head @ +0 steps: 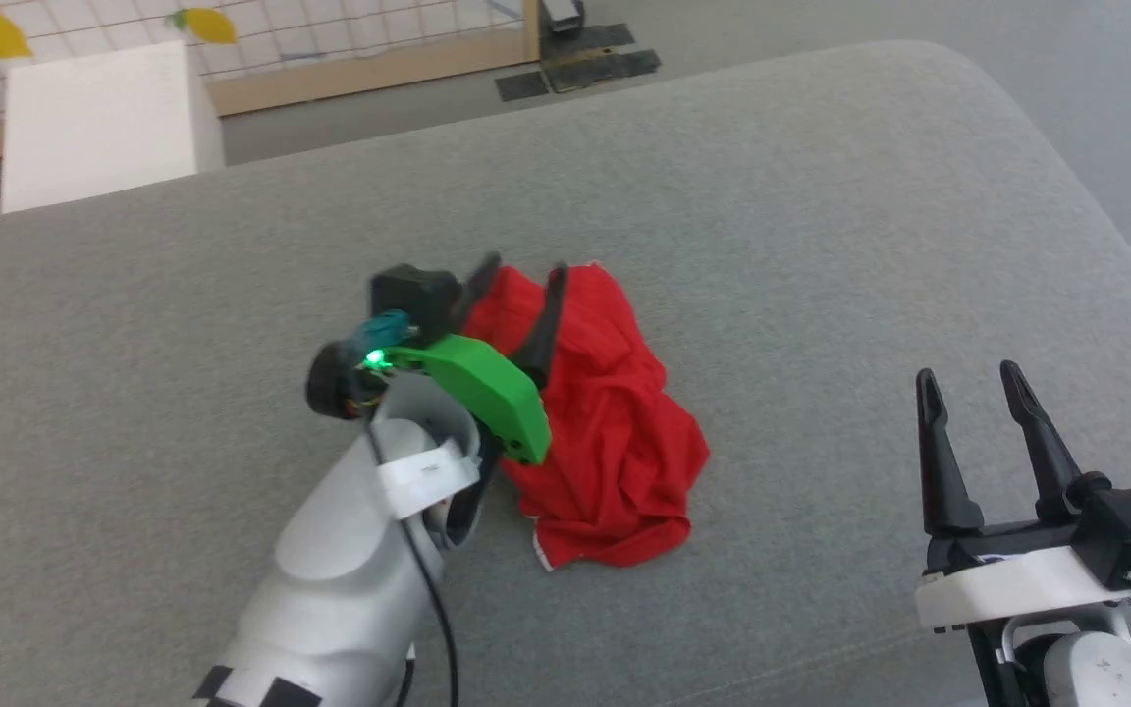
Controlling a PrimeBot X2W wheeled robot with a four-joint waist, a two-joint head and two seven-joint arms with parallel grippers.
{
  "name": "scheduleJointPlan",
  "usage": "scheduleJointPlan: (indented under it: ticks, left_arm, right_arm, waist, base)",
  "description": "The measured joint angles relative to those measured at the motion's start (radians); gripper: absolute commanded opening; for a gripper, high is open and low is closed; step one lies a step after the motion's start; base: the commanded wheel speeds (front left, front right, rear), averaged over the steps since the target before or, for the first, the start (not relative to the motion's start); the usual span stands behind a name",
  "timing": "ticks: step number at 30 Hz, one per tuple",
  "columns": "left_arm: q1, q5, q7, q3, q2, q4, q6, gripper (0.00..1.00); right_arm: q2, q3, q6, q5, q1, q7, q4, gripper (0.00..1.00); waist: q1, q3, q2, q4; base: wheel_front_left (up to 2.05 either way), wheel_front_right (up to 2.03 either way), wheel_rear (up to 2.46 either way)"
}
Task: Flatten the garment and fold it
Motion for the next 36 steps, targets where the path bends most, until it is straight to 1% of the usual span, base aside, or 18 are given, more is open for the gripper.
scheduleJointPlan:
  ticks: [3,5,7,11,16,21,26,31,36]
  left_arm:
    - [0.022,0.006,-0.076,0.042,0.026,-0.063,0.012,1.00]
    - [0.048,0.018,-0.087,0.071,0.045,-0.120,0.014,1.00]
    - [0.087,0.036,-0.089,0.124,0.060,-0.208,0.020,1.00]
    - [0.187,0.089,-0.092,0.208,0.071,-0.316,0.015,1.00]
    - [0.300,0.126,-0.092,0.277,0.066,-0.355,-0.007,1.00]
    - [0.382,0.160,-0.092,0.350,0.049,-0.381,-0.013,1.00]
    - [0.458,0.203,-0.092,0.414,0.033,-0.410,-0.025,1.00]
    - [0.523,0.229,-0.092,0.458,0.014,-0.446,-0.039,1.00]
    - [0.564,0.260,-0.092,0.487,-0.002,-0.467,-0.047,1.00]
  right_arm:
    - [0.000,-0.007,0.000,-0.009,0.002,0.000,-0.002,1.00]
    - [0.001,-0.012,0.000,-0.013,0.002,0.000,-0.005,1.00]
    - [0.000,-0.020,0.000,-0.019,0.002,0.000,-0.009,1.00]
    - [0.000,-0.031,0.000,-0.027,0.002,0.000,-0.011,1.00]
    - [0.000,-0.040,0.000,-0.034,0.005,0.000,-0.012,1.00]
    - [0.000,-0.050,0.000,-0.038,0.006,0.000,-0.008,1.00]
    - [0.001,-0.051,0.000,-0.042,0.018,0.000,0.000,1.00]
    - [0.001,-0.050,0.000,-0.042,0.023,0.000,0.006,1.00]
    - [0.001,-0.050,0.000,-0.042,0.028,0.000,0.011,1.00]
  waist:
    - [0.0000,-0.009,-0.0001,0.033]
    - [0.0000,-0.014,-0.0001,0.056]
    - [0.0000,-0.019,0.0000,0.082]
    - [0.0000,-0.028,0.0000,0.135]
    - [0.0000,-0.038,0.0000,0.197]
    - [0.0000,-0.048,-0.0001,0.258]
    - [0.0001,-0.058,-0.0001,0.304]
    - [0.0000,-0.071,-0.0001,0.325]
    - [0.0000,-0.075,-0.0001,0.322]
  base:
    - [0.00,0.00,0.00]
    - [0.00,0.00,0.00]
    - [0.00,0.00,0.00]
    - [0.00,0.00,0.00]
    - [0.00,0.00,0.00]
    - [0.00,0.00,0.00]
    - [0.00,0.00,0.00]
    - [0.00,0.00,0.00]
    - [0.00,0.00,0.00]
